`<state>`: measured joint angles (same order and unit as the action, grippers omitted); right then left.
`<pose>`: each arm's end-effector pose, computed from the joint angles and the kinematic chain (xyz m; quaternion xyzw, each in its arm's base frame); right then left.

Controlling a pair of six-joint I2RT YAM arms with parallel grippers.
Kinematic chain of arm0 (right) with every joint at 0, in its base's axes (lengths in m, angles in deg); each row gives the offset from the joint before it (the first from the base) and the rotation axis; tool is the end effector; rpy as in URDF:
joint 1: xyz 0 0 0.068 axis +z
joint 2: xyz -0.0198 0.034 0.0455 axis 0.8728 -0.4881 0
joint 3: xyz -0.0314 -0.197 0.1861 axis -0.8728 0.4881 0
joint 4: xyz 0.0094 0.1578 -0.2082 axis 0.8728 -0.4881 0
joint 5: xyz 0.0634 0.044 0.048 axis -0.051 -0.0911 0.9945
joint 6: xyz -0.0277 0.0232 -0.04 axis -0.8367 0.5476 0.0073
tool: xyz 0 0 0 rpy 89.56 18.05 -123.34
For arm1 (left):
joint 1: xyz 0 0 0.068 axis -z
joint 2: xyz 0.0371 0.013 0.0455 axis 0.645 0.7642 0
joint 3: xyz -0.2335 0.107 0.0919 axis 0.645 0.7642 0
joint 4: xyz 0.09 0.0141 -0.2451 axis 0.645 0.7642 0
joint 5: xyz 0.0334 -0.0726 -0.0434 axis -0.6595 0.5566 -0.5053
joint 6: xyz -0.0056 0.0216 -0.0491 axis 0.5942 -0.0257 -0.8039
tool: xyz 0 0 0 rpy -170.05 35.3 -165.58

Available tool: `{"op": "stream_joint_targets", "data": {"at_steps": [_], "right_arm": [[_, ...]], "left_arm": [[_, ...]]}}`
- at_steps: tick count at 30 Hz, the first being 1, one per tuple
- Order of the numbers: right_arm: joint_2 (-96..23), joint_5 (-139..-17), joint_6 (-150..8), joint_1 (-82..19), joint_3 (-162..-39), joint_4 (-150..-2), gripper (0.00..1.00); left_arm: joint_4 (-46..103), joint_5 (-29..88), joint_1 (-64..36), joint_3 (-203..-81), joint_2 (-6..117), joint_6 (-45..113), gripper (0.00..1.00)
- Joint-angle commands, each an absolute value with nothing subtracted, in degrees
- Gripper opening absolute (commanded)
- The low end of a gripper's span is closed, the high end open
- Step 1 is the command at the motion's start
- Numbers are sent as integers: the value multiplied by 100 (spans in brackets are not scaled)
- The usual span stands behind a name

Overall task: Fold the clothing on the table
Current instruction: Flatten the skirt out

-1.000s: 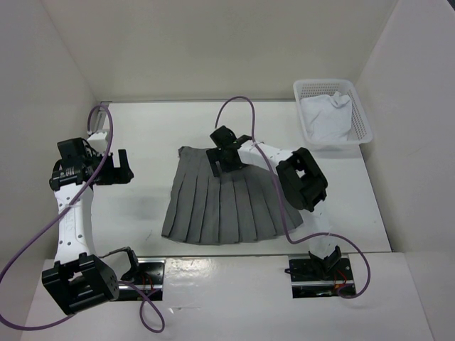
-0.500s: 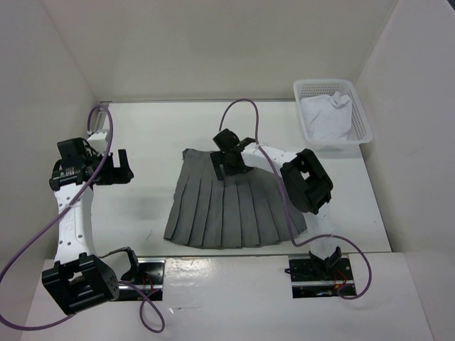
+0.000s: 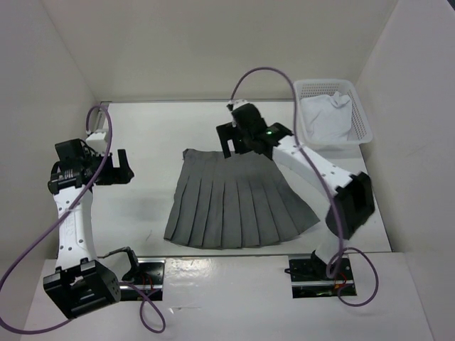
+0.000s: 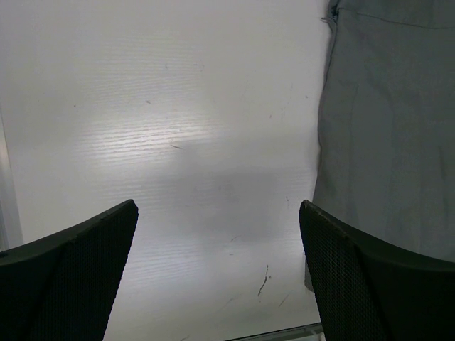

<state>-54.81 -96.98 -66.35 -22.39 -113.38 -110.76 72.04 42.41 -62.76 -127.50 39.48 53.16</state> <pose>0.3110 0.2378 0.3081 -0.1794 0.9067 0.0763 0.3741 0.2006 0.0695 0.3189 -0.0466 0.9055 -0.0617 0.4172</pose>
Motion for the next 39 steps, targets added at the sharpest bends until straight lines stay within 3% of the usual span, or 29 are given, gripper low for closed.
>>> {"op": "stream_joint_targets", "data": {"at_steps": [1, 5, 8, 19, 29, 39], "right_arm": [[-4432, -9236, -7220, -2693, -11144, -10758, 99], [-3946, -7873, -7491, -4578, -10747, -10888, 99], [-4401, -7010, -8044, -5180, -10817, -11722, 97], [-4491, -6921, -8785, -5235, -10079, -11697, 94], [-4974, -6921, -8856, -5287, -10140, -11758, 94], [-5027, -6921, -8908, -5393, -10193, -11812, 93]], "left_arm": [[7165, 4672, -6311, -12833, 3833, 5506, 100], [7227, 4796, -5995, -12981, 4131, 5620, 100], [7227, 4944, -5477, -13166, 4780, 5620, 100], [6585, 5305, -4325, -14774, 7593, 5322, 98], [6471, 5700, -3693, -16014, 9719, 5207, 84], [6357, 5483, -3410, -16559, 10504, 5259, 82]]}}
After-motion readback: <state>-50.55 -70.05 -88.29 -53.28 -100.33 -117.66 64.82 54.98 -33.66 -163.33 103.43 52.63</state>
